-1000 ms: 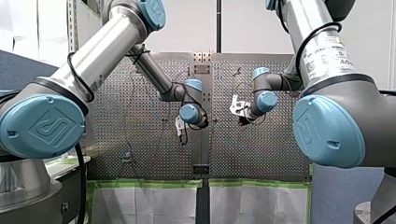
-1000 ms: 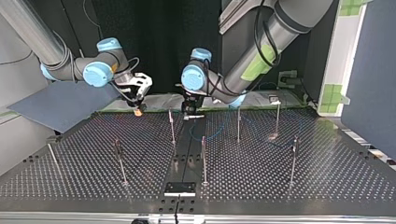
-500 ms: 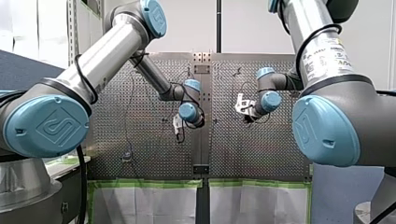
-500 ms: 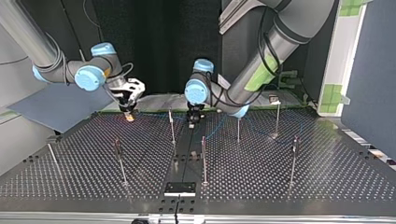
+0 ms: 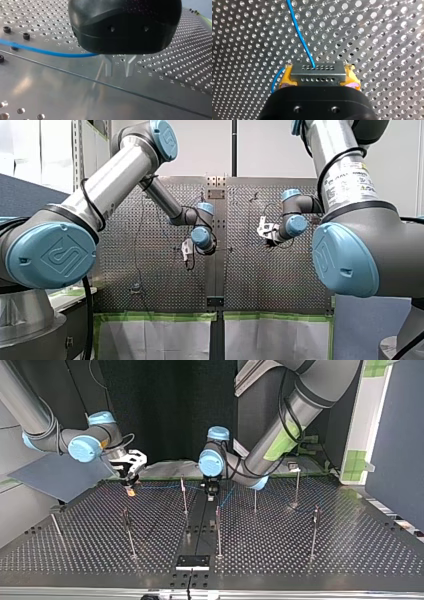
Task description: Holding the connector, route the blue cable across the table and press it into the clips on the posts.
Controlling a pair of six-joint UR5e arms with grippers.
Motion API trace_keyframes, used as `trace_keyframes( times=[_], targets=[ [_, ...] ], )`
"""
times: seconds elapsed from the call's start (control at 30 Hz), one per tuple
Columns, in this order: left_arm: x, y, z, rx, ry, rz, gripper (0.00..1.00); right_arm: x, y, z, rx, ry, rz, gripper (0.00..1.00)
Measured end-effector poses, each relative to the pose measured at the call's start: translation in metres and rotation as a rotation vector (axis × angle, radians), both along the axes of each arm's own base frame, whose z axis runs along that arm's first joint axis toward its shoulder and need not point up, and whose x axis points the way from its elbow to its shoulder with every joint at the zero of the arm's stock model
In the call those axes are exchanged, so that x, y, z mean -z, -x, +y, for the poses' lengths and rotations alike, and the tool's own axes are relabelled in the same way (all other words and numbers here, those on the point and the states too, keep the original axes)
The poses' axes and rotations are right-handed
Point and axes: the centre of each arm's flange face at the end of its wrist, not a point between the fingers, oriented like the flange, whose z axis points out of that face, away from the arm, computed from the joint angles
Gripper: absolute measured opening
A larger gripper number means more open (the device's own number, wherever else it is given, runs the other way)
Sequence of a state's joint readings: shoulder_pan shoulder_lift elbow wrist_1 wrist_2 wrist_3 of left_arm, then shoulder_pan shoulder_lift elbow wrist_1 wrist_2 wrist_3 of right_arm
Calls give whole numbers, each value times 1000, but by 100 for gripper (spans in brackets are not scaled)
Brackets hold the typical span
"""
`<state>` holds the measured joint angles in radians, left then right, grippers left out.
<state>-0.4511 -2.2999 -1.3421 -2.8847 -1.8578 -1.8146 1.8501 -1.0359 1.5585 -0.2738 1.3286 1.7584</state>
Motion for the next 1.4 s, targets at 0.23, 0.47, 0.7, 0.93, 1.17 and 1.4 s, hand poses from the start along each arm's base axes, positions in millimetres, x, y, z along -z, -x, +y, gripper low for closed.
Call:
trace_keyframes(
  times=[0.23, 0.47, 0.7, 0.93, 1.17, 1.4],
  targets=[
    [1, 5, -3, 7, -9, 17, 100, 0, 1, -1, -3, -3, -5, 0],
    [4, 15, -5, 17, -33, 67, 100, 0, -1, 1, -8, -5, -5, 0],
    [-3, 32, -8, 32, -50, 94, 100, 0, -2, 1, -9, -6, -5, 0],
    [-23, 57, -18, 81, -13, 56, 100, 1, 0, 1, -6, -10, -3, 0],
    [-37, 98, -36, 173, -4, 55, 100, 3, 5, 2, 3, -37, 4, 0],
    [-31, 129, -52, 182, 1, 62, 100, 3, 14, 0, 16, -53, 11, 0]
  ],
)
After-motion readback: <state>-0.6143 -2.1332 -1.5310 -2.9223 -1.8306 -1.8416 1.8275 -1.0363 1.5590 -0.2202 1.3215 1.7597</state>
